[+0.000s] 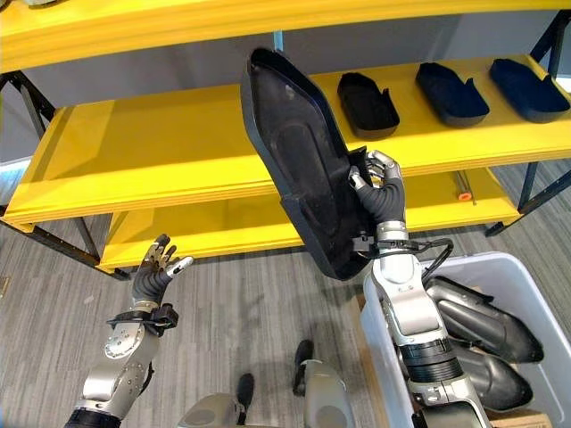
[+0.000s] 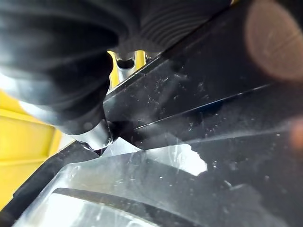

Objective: Move parts from the plastic box to the shelf.

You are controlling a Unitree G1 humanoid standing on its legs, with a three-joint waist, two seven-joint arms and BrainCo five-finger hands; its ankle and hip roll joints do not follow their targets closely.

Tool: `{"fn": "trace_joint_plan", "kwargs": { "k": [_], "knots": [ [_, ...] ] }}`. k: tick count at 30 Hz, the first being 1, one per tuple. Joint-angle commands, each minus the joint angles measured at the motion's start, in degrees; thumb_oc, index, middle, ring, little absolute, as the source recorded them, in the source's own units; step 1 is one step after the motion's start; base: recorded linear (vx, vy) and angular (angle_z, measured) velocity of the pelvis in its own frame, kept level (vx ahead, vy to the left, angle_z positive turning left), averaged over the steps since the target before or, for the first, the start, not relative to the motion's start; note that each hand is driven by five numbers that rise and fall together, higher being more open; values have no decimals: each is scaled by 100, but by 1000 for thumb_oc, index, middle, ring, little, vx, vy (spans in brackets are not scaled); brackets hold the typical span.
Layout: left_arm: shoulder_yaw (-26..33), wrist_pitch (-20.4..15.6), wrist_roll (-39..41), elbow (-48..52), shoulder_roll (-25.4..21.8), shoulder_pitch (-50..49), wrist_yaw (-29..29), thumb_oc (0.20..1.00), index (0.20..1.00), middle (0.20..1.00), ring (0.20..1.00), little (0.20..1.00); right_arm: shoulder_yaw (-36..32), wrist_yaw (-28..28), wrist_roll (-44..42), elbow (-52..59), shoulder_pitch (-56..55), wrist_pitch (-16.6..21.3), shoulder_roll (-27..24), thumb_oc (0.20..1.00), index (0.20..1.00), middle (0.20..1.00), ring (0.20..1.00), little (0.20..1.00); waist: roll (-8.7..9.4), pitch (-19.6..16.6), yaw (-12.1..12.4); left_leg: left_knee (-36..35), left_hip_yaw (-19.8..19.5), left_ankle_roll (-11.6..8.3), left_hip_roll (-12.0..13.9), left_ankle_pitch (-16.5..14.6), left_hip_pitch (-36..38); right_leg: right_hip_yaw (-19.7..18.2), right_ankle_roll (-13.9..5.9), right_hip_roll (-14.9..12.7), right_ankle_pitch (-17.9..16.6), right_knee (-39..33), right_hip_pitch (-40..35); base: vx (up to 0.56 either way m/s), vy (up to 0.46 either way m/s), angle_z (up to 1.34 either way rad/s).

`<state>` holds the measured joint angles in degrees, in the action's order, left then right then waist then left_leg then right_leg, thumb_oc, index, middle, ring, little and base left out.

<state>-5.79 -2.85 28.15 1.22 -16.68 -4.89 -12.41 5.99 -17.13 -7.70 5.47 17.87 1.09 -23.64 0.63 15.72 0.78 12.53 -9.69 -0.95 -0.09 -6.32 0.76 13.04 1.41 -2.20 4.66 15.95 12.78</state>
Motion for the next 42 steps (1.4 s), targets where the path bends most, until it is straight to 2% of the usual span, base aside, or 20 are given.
{"fn": "trace_joint_plan", "kwargs": {
  "k": [1, 2, 3, 4, 5, 6, 7, 10, 11, 14, 16, 24, 29, 30, 32, 35, 36, 39, 41, 42],
  "knots": [
    [224, -291, 169, 489, -157, -267, 51, 1000, 1000, 1000, 1000, 1000, 60, 4, -248, 396, 185, 591, 21, 200, 200, 200, 200, 200, 199, -14, 119, 1962, -30, -513, 13, 889, -687, -188, -258, -513, 166, -414, -814, 5, -257, -50],
    [213, -258, 184, 510, -132, -291, 56, 1000, 1000, 1000, 1000, 1000, -18, -55, -280, 437, 80, 601, 0, 200, 200, 200, 200, 200, 276, 166, 172, 2681, 146, -475, -108, 1038, -1178, -147, -152, -533, 234, -483, -973, 44, -220, -16],
    [214, -211, 185, 524, -133, -338, 59, 1000, 1000, 1000, 1000, 1000, -225, -137, -258, 518, -155, 584, -29, 200, 200, 200, 200, 200, 239, 221, 154, 2451, 613, -340, 266, 788, -1715, 8, -176, -569, 366, -537, -1155, 59, -159, 17],
    [209, -210, 185, 527, -134, -340, 58, 1000, 1000, 1000, 1000, 1000, -231, -136, -258, 527, -163, 579, -29, 200, 200, 200, 200, 200, 246, 204, 157, 2429, 619, -334, 257, 815, -1729, 8, -178, -578, 342, -554, -1140, 153, -56, 65],
    [229, -193, 188, 523, -133, -367, 76, 1000, 1000, 1000, 1000, 1000, -296, -164, -243, 558, -253, 573, -35, 200, 200, 200, 200, 200, 232, 176, 153, 1902, 805, -334, 545, 837, -1858, 86, -218, -590, 419, -611, -1250, 384, 163, 4],
    [227, -213, 120, 516, -156, -442, 66, 1000, 1000, 1000, 1000, 1000, -358, -237, -147, 553, -383, 534, -34, 200, 200, 200, 200, 200, 79, 134, 250, -78, 841, -464, 1156, 1348, -1873, 7, -413, -536, 584, -642, -1425, 644, 296, 8],
    [228, -205, 30, 444, -95, -420, 24, 1000, 1000, 1000, 1000, 1000, -425, -259, -99, 540, -523, 513, -34, 200, 200, 200, 200, 200, 1, 97, 266, -1021, 1097, -696, 1464, 1818, -2023, 16, -515, -591, 752, -712, -1733, 572, 286, -8],
    [220, -202, 21, 405, -78, -406, 32, 1000, 1000, 1000, 1000, 1000, -476, -230, -77, 588, -645, 472, -35, 200, 200, 200, 200, 200, -5, 50, 278, -1175, 1321, -730, 1462, 1898, -1956, 16, -562, -664, 781, -763, -1898, 311, 183, 12],
    [240, -199, 39, 328, -33, -418, 51, 1000, 1000, 1000, 1000, 1000, -425, -151, 23, 694, -738, 426, 36, 200, 200, 200, 200, 200, -82, -135, 285, -1129, 1354, -694, 1491, 1893, -1871, -47, -672, -729, 830, -836, -2111, 454, 334, -9],
    [203, -231, 17, 365, -90, -398, 76, 1000, 1000, 1000, 1000, 1000, -479, -48, 81, 797, -971, 469, 189, 200, 200, 200, 200, 200, 43, -280, 324, -674, 1463, -683, 1267, 1838, -2023, -175, -817, -1027, 709, -1128, -2358, 448, 347, -81],
    [198, -261, -16, 403, -314, -292, 104, 1000, 1000, 1000, 1000, 1000, -545, -38, 113, 794, -964, 457, 197, 200, 200, 200, 200, 200, 225, -313, 331, 3, 1521, -530, 1053, 1487, -2423, -227, -922, -1316, 527, -1196, -2342, 243, 229, -36],
    [282, -294, -40, 498, -526, -177, -150, 1000, 1000, 1000, 1000, 1000, -465, -159, 80, 729, -647, 446, 276, 200, 200, 200, 200, 200, 538, -257, 403, 921, 1654, -96, 654, 552, -2973, -253, -1137, -1702, -211, -1039, -2031, 167, 211, 1],
    [314, -293, -44, 514, -546, -141, -241, 1000, 1000, 1000, 1000, 1000, -387, -151, 103, 702, -534, 415, 260, 200, 200, 200, 200, 200, 631, -207, 452, 981, 1748, 98, 423, 291, -3012, -96, -1182, -1860, -707, -820, -1858, 132, 200, 14],
    [333, -305, -41, 496, -548, -109, -288, 1000, 1000, 1000, 1000, 1000, -284, -148, 140, 636, -425, 396, 245, 200, 200, 200, 200, 200, 627, -154, 479, 925, 1790, 198, 345, 228, -2909, -13, -1137, -1956, -994, -443, -1650, 87, 175, 3],
    [378, -306, -37, 515, -558, -83, -316, 1000, 1000, 1000, 1000, 1000, -190, -139, 147, 585, -352, 381, 259, 200, 200, 200, 200, 200, 570, -70, 493, 790, 1844, 292, 317, 185, -2711, 179, -1030, -2068, -1099, 60, -1403, 70, 201, -3],
    [399, -304, -63, 539, -575, -50, -322, 1000, 1000, 1000, 1000, 1000, -99, -109, 183, 552, -298, 363, 251, 200, 200, 200, 200, 200, 552, 14, 441, 532, 1839, 326, 241, 169, -2430, 158, -956, -1978, -1044, 213, -1156, 90, 137, -5],
    [402, -328, -64, 536, -571, -8, -333, 1000, 1000, 1000, 1000, 1000, -72, -113, 189, 530, -221, 375, 228, 200, 200, 200, 200, 200, 501, 110, 360, 295, 1803, 317, 229, 201, -2193, 70, -887, -1720, -715, 134, -723, 94, 82, -14],
    [408, -355, -61, 532, -558, 34, -353, 1000, 1000, 1000, 1000, 1000, -29, -135, 166, 507, -119, 395, 229, 200, 200, 200, 200, 200, 400, 249, 315, 207, 1765, 279, 306, 193, -1997, 78, -869, -1669, -463, -10, -399, 62, -15, 3],
    [407, -366, -53, 517, -545, 47, -357, 1000, 1000, 1000, 1000, 1000, -8, -134, 151, 495, -67, 401, 233, 200, 200, 200, 200, 200, 375, 307, 296, 214, 1757, 247, 339, 174, -1921, 97, -901, -1708, -477, -269, -326, 72, -77, 12],
    [407, -391, -45, 488, -523, 70, -393, 1000, 1000, 1000, 1000, 1000, 65, -121, 168, 434, 60, 371, 206, 200, 200, 200, 200, 200, 360, 412, 263, 246, 1742, 166, 360, 109, -1753, 4, -1029, -1728, -654, -787, -179, 107, -106, 15]
  ]
}}
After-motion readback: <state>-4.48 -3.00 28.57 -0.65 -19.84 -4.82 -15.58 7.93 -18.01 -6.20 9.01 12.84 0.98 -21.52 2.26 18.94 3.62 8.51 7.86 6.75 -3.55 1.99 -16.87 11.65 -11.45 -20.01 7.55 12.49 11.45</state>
